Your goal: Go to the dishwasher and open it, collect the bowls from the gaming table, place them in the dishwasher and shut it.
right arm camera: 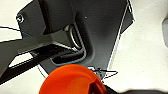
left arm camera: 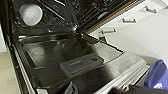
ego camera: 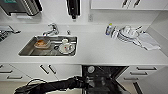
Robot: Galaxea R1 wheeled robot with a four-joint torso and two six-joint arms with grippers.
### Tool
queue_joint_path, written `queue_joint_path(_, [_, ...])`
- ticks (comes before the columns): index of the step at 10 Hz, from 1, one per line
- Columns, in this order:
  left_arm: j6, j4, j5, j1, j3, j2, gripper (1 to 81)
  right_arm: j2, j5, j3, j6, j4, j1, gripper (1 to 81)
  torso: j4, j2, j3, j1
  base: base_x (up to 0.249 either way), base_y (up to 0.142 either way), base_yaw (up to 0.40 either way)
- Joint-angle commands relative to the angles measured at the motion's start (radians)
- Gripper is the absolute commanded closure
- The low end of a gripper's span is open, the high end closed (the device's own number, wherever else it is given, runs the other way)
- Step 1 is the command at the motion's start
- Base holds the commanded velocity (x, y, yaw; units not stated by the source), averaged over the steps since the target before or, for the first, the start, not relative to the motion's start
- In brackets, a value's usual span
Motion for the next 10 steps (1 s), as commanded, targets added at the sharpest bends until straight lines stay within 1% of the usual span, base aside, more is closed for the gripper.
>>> queue_joint_path(1, [0.010,-0.003,0.020,-0.058,0.063,-0.029,1.0,-0.014,-0.071,0.011,0.001,-0.004,-0.006,81.1,0.000,0.000,0.000,0.000,0.000,0.000,0.000])
queue_joint_path(2, [0.023,0.017,0.020,-0.029,0.139,-0.083,1.0,-0.031,-0.071,0.040,0.000,-0.008,-0.004,81.1,0.000,0.000,0.000,0.000,0.000,0.000,0.000])
queue_joint_path(3, [0.023,0.047,0.025,-0.007,0.213,-0.131,1.0,-0.055,-0.070,0.079,0.000,-0.012,-0.004,81.1,0.000,0.000,0.000,0.000,0.000,0.000,0.000])
queue_joint_path(4, [0.023,0.080,0.059,0.019,0.319,-0.209,1.0,-0.117,-0.045,0.181,-0.002,-0.015,-0.004,81.1,0.000,0.000,0.000,0.000,0.000,0.000,0.000])
queue_joint_path(5, [0.023,0.106,0.074,0.048,0.382,-0.267,1.0,-0.186,0.012,0.291,-0.002,-0.012,0.002,81.1,0.000,0.000,0.000,0.000,0.000,0.000,0.000])
queue_joint_path(6, [0.023,0.132,0.074,0.083,0.444,-0.338,1.0,-0.277,0.033,0.434,-0.002,-0.012,0.019,81.1,0.000,0.000,0.000,0.000,0.000,0.000,0.000])
queue_joint_path(8, [0.021,0.192,0.071,0.148,0.549,-0.448,1.0,-0.400,0.030,0.612,0.000,-0.009,0.060,81.1,0.000,0.000,0.000,0.000,0.000,0.000,0.000])
queue_joint_path(9, [0.021,0.219,0.069,0.192,0.572,-0.478,1.0,-0.451,0.030,0.679,0.000,-0.003,0.085,81.1,0.000,0.000,0.000,0.000,0.000,0.000,0.000])
queue_joint_path(10, [0.021,0.257,0.063,0.261,0.554,-0.491,1.0,-0.481,0.030,0.719,0.000,0.002,0.106,81.1,0.000,0.000,0.000,0.000,0.000,0.000,0.000])
